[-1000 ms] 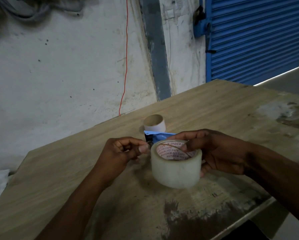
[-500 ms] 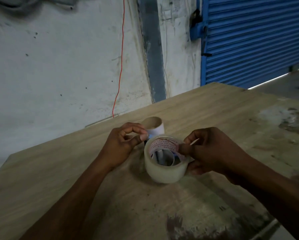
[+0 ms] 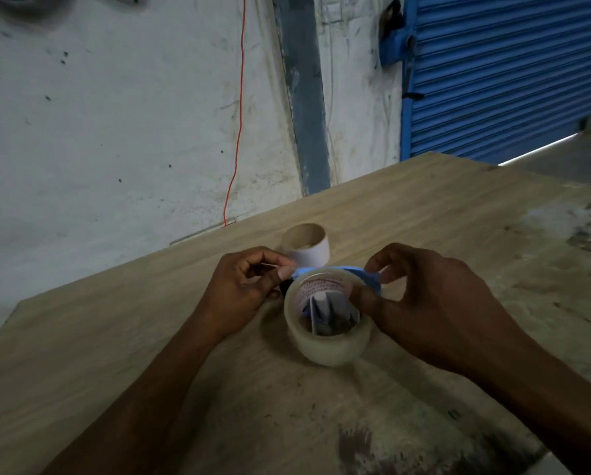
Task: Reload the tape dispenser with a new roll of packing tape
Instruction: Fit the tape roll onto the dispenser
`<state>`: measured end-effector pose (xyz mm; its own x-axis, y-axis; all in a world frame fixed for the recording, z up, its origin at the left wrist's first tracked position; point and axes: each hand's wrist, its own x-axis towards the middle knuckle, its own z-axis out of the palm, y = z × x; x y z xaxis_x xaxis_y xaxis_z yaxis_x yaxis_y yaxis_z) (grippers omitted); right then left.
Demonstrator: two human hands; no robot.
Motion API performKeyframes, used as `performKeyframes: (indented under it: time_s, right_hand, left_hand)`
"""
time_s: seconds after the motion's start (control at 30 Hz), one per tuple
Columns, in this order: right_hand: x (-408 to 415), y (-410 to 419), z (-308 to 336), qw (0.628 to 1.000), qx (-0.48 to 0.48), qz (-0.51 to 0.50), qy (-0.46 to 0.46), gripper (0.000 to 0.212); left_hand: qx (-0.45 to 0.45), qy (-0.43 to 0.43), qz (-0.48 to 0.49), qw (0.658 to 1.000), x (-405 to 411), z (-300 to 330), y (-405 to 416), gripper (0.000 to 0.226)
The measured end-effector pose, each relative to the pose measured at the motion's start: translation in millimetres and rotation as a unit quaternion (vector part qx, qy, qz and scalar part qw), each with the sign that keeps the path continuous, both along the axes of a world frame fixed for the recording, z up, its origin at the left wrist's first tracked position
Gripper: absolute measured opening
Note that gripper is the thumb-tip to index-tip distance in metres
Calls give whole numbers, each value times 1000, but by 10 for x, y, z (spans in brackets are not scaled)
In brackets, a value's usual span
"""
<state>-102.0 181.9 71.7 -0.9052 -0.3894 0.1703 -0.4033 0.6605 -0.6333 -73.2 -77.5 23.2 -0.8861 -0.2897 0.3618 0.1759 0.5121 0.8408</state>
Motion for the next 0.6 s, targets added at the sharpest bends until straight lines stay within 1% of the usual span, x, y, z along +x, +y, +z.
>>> performKeyframes:
  time_s: [0.07, 0.13, 0.17, 0.2, 0.23, 0.33, 0.4, 0.5, 0.6]
  right_hand:
    - [177, 29, 5, 999, 27, 19, 35, 76]
    - [338, 22, -22, 994, 78, 53, 50, 101]
    - [368, 10, -56, 991, 100, 69, 54, 107]
    - [369, -2, -85, 989, 109, 76, 60, 108]
    - [327, -7, -111, 989, 109, 80, 67, 104]
    - [174, -8, -133, 988, 104, 75, 87, 81]
    - [95, 11, -134, 989, 97, 75, 81, 75]
    - [61, 27, -139, 990, 93, 75, 70, 76]
    - [47, -2, -159, 989, 108, 74, 68, 88]
  left_hand:
    - [-19, 5, 17, 1000, 105, -4, 17, 4]
    - [-38, 6, 32, 999, 217, -2, 27, 3]
    - [-39, 7, 39, 998, 279, -1, 39, 3]
    - [-43, 8, 46, 998, 334, 3, 60, 3]
    - [-50, 11, 54, 997, 369, -1, 81, 3]
    - [-74, 15, 84, 994, 415, -1, 148, 7]
    - [-78, 17, 104, 991, 401, -6, 188, 10]
    - [-95, 21, 137, 986, 387, -16, 269, 13]
    - [-156, 27, 158, 975, 384, -27, 322, 9]
